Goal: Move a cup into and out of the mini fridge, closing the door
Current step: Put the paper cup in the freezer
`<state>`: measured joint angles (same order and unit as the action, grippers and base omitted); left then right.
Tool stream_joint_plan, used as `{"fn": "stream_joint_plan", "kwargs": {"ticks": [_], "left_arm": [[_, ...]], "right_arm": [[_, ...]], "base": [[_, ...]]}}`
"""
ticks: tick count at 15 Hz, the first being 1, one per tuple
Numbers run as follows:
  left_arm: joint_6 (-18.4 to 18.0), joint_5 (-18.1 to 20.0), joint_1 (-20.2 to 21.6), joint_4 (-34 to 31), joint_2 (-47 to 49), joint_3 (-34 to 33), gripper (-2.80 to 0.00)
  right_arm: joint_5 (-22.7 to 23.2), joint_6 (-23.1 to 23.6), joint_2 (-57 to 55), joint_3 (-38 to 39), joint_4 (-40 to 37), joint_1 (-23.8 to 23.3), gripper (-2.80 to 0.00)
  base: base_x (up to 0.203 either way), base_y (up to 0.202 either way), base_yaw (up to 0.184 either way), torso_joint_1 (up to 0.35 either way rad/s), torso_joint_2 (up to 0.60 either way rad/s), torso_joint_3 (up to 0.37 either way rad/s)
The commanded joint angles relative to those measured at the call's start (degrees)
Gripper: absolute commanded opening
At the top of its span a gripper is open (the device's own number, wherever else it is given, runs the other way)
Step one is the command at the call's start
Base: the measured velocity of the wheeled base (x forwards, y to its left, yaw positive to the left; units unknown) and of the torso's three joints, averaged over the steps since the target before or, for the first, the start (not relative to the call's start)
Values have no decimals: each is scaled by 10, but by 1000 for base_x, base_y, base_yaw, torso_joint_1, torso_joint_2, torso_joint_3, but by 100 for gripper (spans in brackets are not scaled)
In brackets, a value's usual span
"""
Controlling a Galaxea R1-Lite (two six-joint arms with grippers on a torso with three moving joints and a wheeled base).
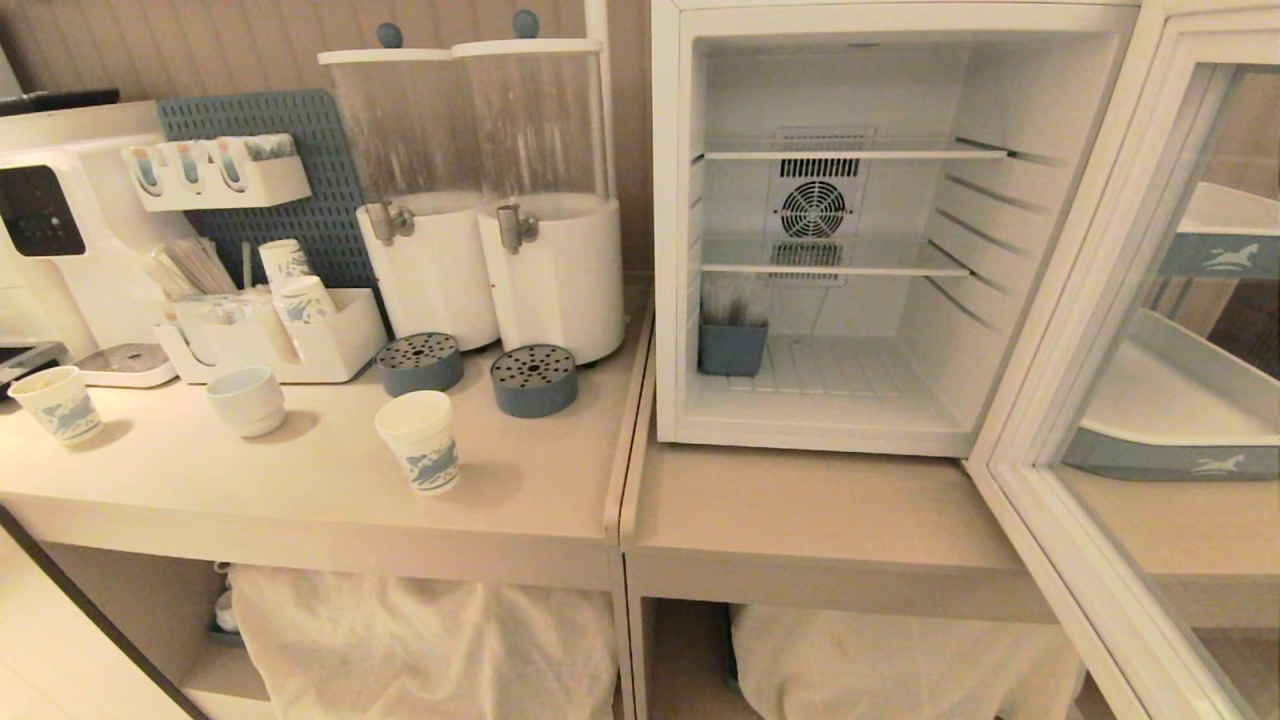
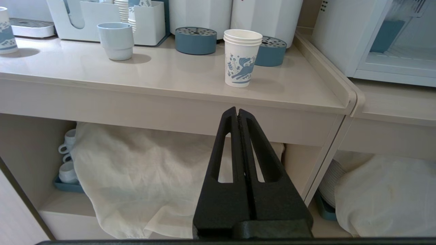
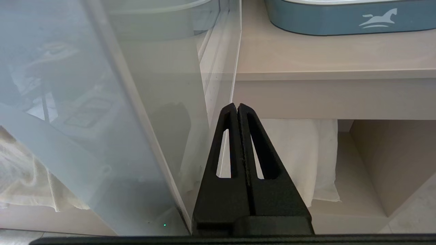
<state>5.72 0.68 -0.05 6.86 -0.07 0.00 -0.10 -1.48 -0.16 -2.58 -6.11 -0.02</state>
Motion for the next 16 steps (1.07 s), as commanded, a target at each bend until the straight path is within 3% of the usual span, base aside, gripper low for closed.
{"fn": "stream_joint_plan", "kwargs": {"ticks": [1, 5, 14, 16], "left_arm": [[1, 0, 0, 1, -1, -23, -280], [-3, 0, 0, 1, -1, -23, -280], [-1, 0, 0, 2, -2, -23, -280], [-2, 0, 0, 2, -2, -23, -280]], "right_arm": [[0, 0, 0, -1, 0, -1, -280], [0, 0, 0, -1, -1, 0, -280], [0, 0, 0, -1, -1, 0, -280], [-1, 1, 0, -1, -2, 0, -280]], "base": [[0, 0, 0, 0, 0, 0], [-23, 0, 0, 1, 2, 1], [-190, 0, -1, 1, 3, 3], [-66, 0, -2, 1, -1, 1]]}}
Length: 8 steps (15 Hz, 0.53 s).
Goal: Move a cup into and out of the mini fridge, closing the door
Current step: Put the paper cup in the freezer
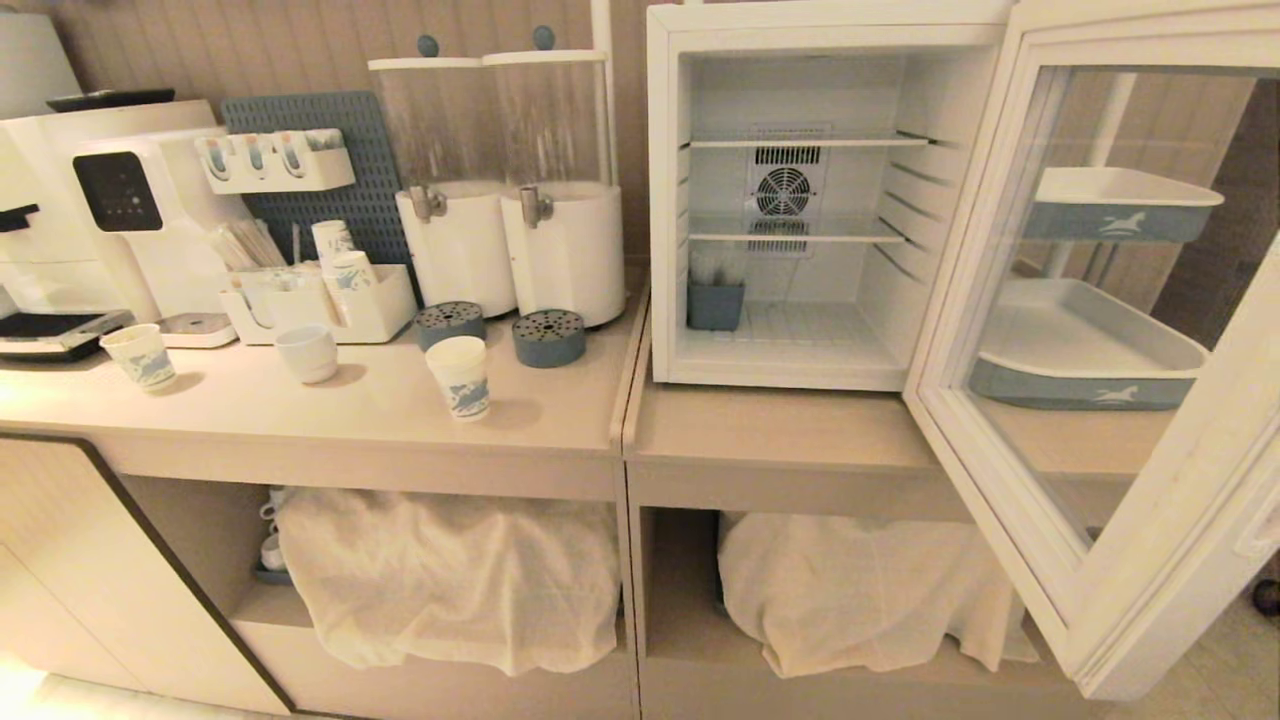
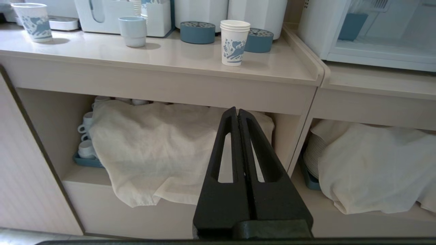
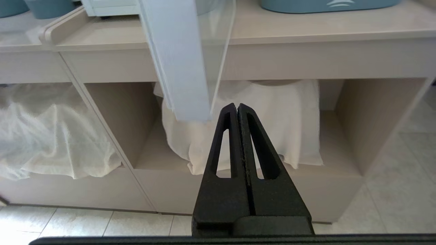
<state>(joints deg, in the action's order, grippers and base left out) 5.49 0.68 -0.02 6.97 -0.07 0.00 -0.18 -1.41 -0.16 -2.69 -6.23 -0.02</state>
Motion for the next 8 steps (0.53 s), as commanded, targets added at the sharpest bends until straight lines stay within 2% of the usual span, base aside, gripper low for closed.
{"fn": "stream_joint_plan", "kwargs": {"ticks": [1, 6, 8], "left_arm": [[1, 0, -1, 1, -2, -23, -280], [1, 0, 0, 1, -2, -23, -280], [1, 1, 0, 1, -2, -23, -280]], "right_arm": [[0, 0, 0, 0, -1, 0, -280], [0, 0, 0, 0, -1, 0, -280], [0, 0, 0, 0, -1, 0, -280]], "base": [[0, 0, 0, 0, 0, 0], [0, 0, 0, 0, 0, 0], [1, 108, -2, 1, 7, 4]]}}
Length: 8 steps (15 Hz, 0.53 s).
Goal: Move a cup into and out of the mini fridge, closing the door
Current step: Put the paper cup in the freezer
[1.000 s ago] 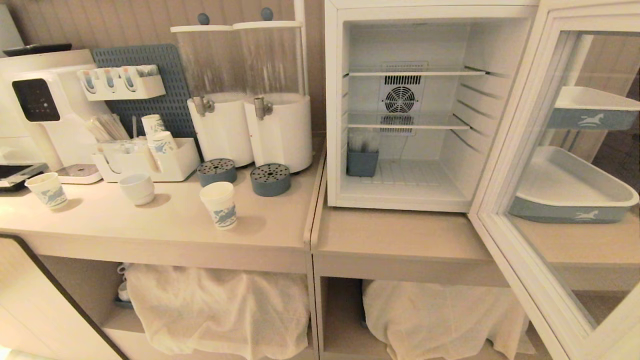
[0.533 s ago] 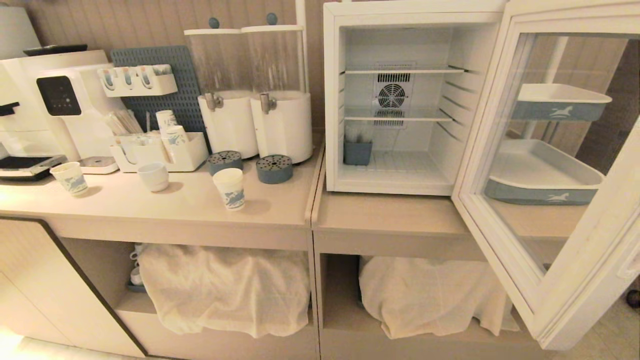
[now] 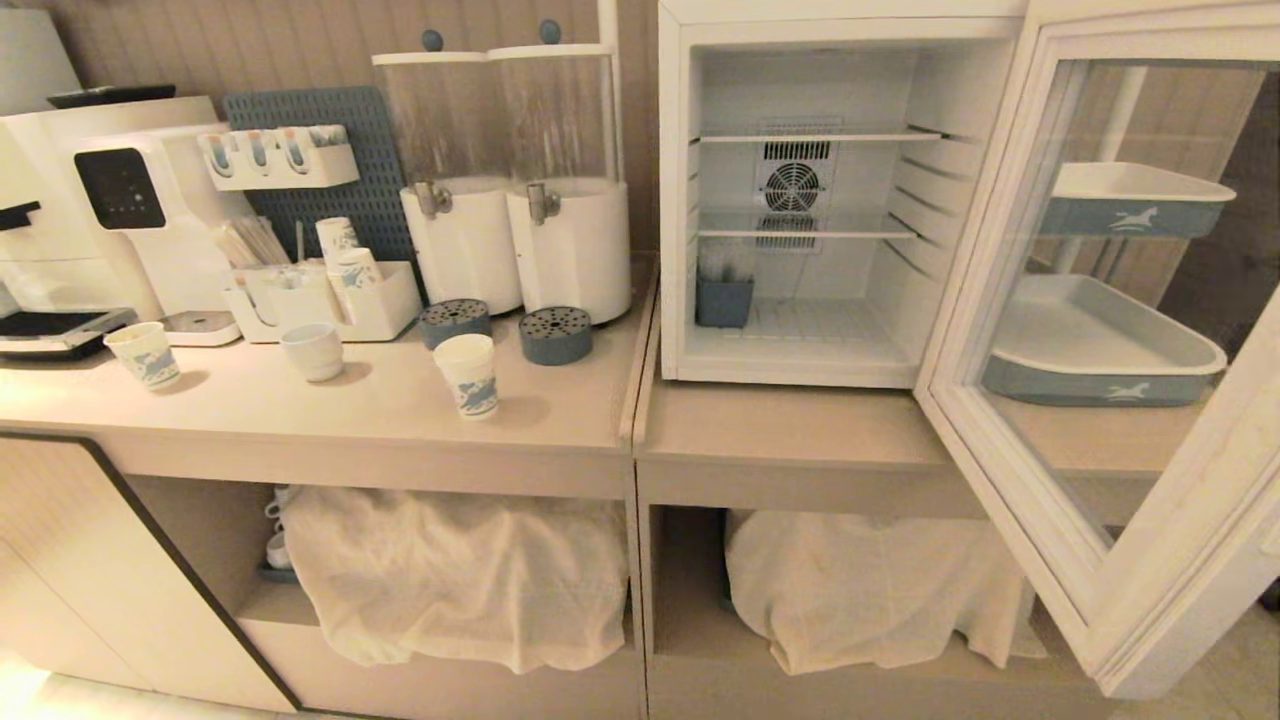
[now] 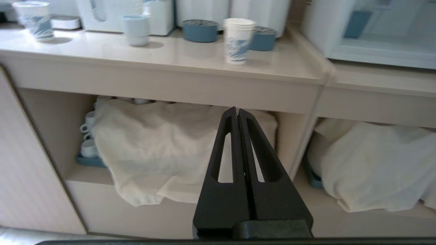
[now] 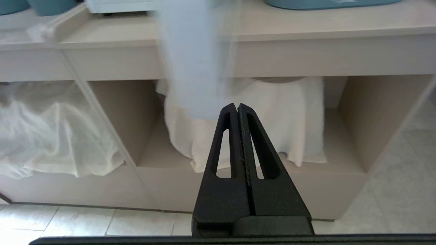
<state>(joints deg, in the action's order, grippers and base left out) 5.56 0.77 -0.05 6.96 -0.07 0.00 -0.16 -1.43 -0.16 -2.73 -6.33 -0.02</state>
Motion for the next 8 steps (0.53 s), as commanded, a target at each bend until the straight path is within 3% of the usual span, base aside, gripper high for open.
{"fn": "stream_joint_plan", "kwargs": {"ticks": [1, 8], "left_arm": [[1, 0, 0, 1, -2, -23, -280], [1, -1, 0, 2, -2, -23, -280]], "right_arm": [[0, 0, 0, 0, 0, 0, -280], [0, 0, 0, 0, 0, 0, -280]], "base": [[0, 191, -4, 3, -1, 1], [0, 194, 1, 4, 4, 0]]}}
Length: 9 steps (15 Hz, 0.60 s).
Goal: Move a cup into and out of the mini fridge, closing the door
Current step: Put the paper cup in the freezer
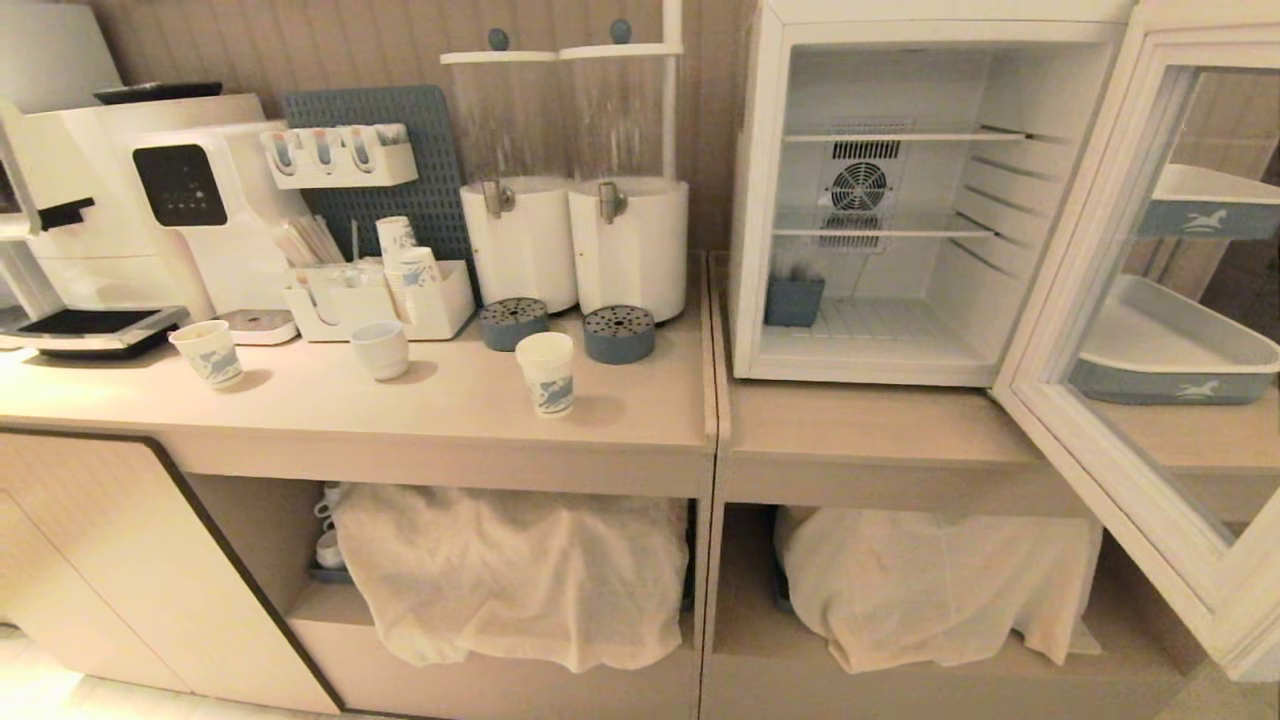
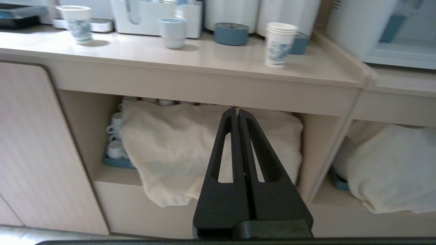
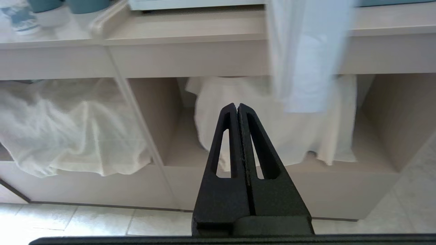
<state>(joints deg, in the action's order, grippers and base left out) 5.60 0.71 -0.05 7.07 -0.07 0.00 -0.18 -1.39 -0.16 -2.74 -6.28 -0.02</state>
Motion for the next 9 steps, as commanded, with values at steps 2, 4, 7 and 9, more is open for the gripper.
{"fn": "stream_joint_plan", "kwargs": {"ticks": [2, 4, 7, 9], "left_arm": [[1, 0, 0, 0, -2, -23, -280], [1, 0, 0, 0, -2, -23, -280], [1, 0, 0, 0, -2, -23, -280], [1, 0, 0, 0, -2, -23, -280]], "right_arm": [[0, -1, 0, 0, 0, 0, -280], [0, 0, 0, 0, 0, 0, -280], [0, 0, 0, 0, 0, -1, -280], [0, -1, 0, 0, 0, 0, -280]], "base": [[0, 192, -2, 3, 2, 3], [0, 194, -2, 4, 4, 5], [0, 194, 0, 2, 1, 2], [-20, 128, 7, -2, 7, 4]]}}
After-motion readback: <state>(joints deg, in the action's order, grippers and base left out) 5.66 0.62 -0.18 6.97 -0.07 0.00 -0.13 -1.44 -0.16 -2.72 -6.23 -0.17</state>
